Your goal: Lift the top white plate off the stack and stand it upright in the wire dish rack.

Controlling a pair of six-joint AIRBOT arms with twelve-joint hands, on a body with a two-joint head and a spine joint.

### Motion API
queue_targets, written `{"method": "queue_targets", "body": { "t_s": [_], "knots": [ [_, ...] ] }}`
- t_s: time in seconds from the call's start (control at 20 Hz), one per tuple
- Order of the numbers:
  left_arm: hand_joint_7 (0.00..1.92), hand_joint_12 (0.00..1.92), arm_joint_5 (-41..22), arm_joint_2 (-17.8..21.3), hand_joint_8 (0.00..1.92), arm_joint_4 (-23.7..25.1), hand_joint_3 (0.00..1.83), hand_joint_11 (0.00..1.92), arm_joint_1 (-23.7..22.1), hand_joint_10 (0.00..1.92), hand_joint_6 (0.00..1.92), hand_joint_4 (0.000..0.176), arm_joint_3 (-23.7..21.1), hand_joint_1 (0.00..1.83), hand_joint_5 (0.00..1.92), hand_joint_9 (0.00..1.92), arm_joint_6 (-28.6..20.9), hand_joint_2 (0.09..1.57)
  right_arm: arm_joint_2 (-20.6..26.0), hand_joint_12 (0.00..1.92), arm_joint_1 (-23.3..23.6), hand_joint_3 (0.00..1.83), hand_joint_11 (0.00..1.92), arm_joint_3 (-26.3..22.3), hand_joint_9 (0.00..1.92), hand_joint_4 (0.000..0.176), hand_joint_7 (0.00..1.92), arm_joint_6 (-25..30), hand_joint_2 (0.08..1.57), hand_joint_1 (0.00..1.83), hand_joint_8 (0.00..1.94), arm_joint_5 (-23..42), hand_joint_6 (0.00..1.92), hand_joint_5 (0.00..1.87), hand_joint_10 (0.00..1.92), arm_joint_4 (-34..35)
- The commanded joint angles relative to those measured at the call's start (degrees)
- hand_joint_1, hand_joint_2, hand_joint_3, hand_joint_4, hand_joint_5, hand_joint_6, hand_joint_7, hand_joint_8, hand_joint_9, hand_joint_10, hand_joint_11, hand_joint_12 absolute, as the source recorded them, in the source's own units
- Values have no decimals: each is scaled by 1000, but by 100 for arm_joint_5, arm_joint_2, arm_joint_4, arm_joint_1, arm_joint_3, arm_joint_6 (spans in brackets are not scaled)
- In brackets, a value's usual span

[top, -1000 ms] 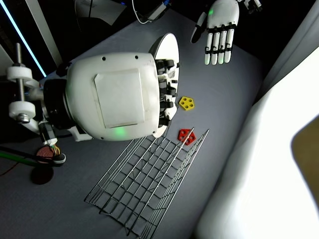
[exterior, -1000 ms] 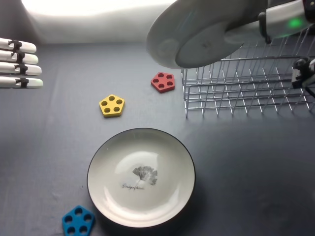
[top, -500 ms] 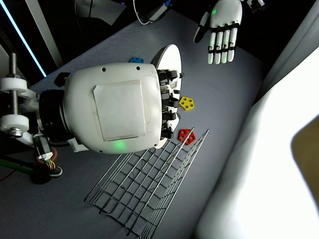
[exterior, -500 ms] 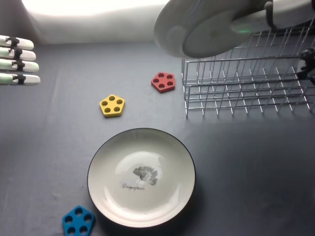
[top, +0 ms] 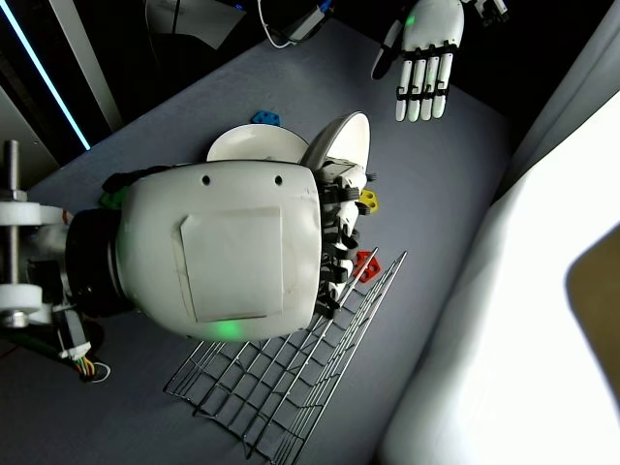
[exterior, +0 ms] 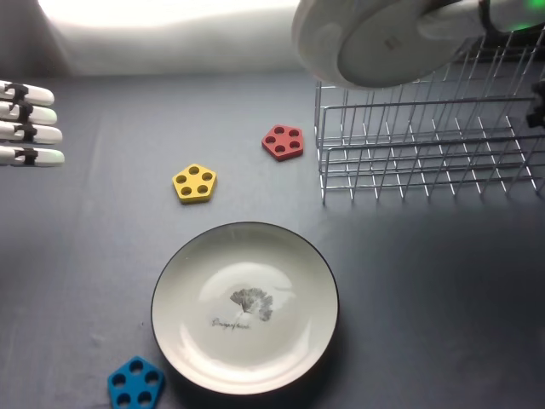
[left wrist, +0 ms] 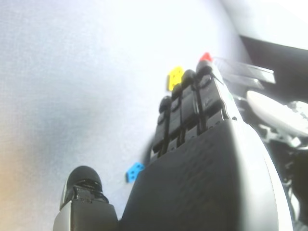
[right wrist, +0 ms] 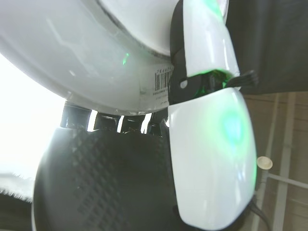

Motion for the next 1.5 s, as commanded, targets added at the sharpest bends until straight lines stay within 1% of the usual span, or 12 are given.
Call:
{"method": "queue_targets", "body": {
  "t_s": [0.0,0.15,0.25,0.4,0.5,0.6,0.7,0.85,1.0,1.2,1.4,1.45],
  "knots": [
    [105,14,-370,44,4,-527,1,115,-99,4,5,0,-37,30,74,119,76,1013,89,1361,101,0,998,42,1187,0,1099,144,1041,1496,478,682,836,1035,625,367],
    [133,13,-390,82,11,-525,0,117,-98,9,10,0,-157,66,94,140,139,1009,89,1377,101,0,998,79,1197,0,1091,144,1041,1495,487,552,836,1026,617,473],
    [146,16,-350,137,12,-517,0,125,-75,11,10,0,-262,79,104,152,238,1005,89,1391,101,0,985,116,1172,0,1082,204,1051,1494,488,425,934,981,651,538],
    [117,9,-448,169,1,-451,1,111,-45,1,2,0,-263,38,89,126,279,1014,89,1389,101,0,977,166,1175,0,1068,340,1050,1494,513,310,905,1001,646,540],
    [105,3,-425,175,0,-479,2,98,-45,0,0,0,-213,40,67,114,175,1017,89,1404,101,0,975,205,1175,0,1097,387,1048,1494,467,307,881,1009,654,540],
    [122,7,-525,156,6,-501,0,107,-44,6,7,0,-145,50,83,129,53,1015,88,1381,101,1,996,251,1168,0,1063,430,1050,1493,522,308,912,990,662,530],
    [126,8,-716,139,4,-653,0,111,-45,4,6,0,-138,69,90,131,55,1012,88,1348,101,1,1016,296,1201,0,1121,515,1040,1496,428,309,902,994,601,481],
    [103,7,-876,103,0,-671,0,110,-39,0,2,0,-139,54,74,121,30,1011,88,1293,93,0,1011,363,1229,0,1104,533,1032,1500,517,317,864,1020,538,457],
    [115,4,-851,99,5,-698,1,103,-38,3,6,0,-132,59,87,125,29,1014,88,1399,51,0,982,397,1144,0,1052,540,1057,1492,543,317,924,982,701,453],
    [110,7,-890,99,0,-704,0,108,-38,0,2,0,-130,58,84,117,40,1013,87,1339,-91,0,1026,447,1199,0,1102,615,1041,1496,470,350,886,993,609,435],
    [121,16,-959,87,4,-706,0,130,-41,9,3,0,-148,47,91,140,80,1012,60,1315,-212,0,1007,503,1199,0,1078,728,1042,1498,553,398,901,994,598,375],
    [109,6,-963,86,0,-706,1,109,-42,1,0,0,-166,39,75,124,80,1016,60,1338,-235,0,1017,510,1201,0,1102,734,1041,1497,485,415,896,993,599,375]
  ]
}}
